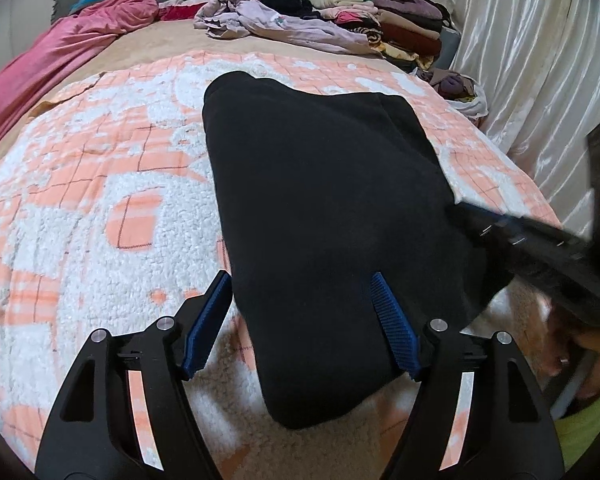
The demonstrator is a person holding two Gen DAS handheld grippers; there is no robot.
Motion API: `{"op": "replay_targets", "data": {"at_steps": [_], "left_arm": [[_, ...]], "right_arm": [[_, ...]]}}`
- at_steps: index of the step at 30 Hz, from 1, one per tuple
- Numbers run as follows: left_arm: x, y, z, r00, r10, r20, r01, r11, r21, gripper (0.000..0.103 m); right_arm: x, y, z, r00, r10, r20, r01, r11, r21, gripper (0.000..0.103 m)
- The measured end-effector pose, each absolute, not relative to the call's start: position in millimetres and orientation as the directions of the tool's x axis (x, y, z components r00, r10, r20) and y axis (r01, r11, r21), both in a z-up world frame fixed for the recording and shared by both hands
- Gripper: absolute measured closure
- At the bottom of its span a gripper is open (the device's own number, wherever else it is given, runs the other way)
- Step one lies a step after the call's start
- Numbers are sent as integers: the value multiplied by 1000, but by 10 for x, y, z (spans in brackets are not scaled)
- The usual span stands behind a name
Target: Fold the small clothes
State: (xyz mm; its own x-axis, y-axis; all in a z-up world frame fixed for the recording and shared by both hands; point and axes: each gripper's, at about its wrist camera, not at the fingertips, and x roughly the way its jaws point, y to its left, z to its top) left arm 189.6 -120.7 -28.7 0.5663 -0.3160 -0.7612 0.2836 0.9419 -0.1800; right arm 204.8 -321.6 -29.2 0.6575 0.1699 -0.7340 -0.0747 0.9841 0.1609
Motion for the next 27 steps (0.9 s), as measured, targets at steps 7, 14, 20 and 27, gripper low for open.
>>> {"op": "replay_targets", "data": {"at_steps": [7,14,20,27], "left_arm": [[1783,-1163,-213,583,-306,-753,283,945,-165,39],[1616,-1108,-43,618,-307,-724,282,946,-161,28],[1377,-1012,71,641,-301,-706,279,948,-152,11],[1075,-868,150,675,-263,-689,247,961,-125,10]], "right_arm": [[1860,-3199,-88,710,172,-682,-69,982,176,80],[1425,-3190,172,778,138,-614,-66,988,139,57],[1024,-3145,348,834,106,-542,-57,993,106,23],[654,-3094,390,859,62,-508,-28,997,75,8]]}}
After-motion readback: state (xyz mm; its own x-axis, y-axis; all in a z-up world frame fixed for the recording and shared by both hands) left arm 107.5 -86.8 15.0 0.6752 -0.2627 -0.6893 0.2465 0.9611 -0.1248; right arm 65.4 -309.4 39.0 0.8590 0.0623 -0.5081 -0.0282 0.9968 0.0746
